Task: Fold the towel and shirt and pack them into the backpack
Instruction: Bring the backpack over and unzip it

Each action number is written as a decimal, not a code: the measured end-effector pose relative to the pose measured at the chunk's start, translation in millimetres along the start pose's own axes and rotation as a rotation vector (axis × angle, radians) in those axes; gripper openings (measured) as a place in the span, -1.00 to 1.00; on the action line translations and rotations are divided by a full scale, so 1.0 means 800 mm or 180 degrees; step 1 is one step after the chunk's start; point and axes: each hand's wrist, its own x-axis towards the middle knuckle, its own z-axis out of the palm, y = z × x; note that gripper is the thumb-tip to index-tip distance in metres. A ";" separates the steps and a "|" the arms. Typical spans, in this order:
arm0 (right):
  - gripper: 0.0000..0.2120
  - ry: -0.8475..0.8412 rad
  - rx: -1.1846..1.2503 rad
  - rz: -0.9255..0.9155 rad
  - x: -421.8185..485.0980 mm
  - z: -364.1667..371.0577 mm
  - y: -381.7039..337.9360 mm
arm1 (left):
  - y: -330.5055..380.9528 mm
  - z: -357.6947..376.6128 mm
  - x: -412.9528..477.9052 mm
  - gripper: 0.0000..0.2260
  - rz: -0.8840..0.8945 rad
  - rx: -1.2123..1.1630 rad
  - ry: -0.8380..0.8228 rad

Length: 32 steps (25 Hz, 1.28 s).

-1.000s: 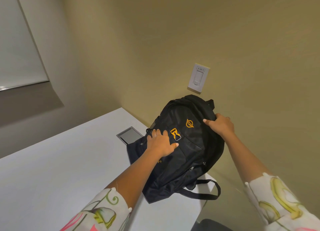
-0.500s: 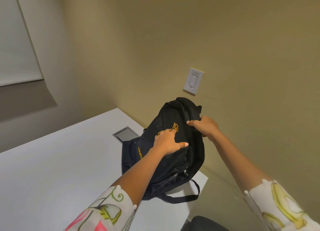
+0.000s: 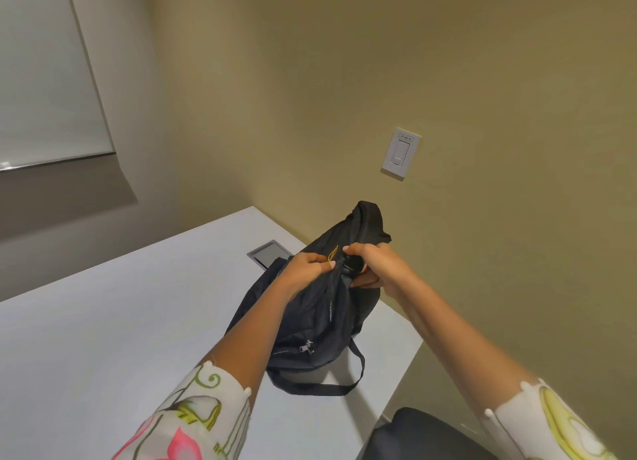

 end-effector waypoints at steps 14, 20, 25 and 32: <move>-0.71 -0.0047 0.1385 0.0545 -0.094 0.067 0.135 | -0.080 -0.026 -0.079 -0.57 0.0253 0.1819 -0.0592; -0.36 -0.0916 -0.1666 0.1016 -0.132 -0.051 0.125 | -0.082 0.026 -0.114 -0.64 0.1096 0.3430 -0.0018; -0.63 0.0435 -0.1876 0.0004 -0.078 -0.100 0.099 | -0.082 0.031 -0.124 -0.81 0.1100 0.4052 0.0236; -0.62 0.0165 -0.2823 -0.0344 0.023 -0.025 0.116 | -0.081 0.012 -0.135 -0.84 0.0572 0.4480 0.0389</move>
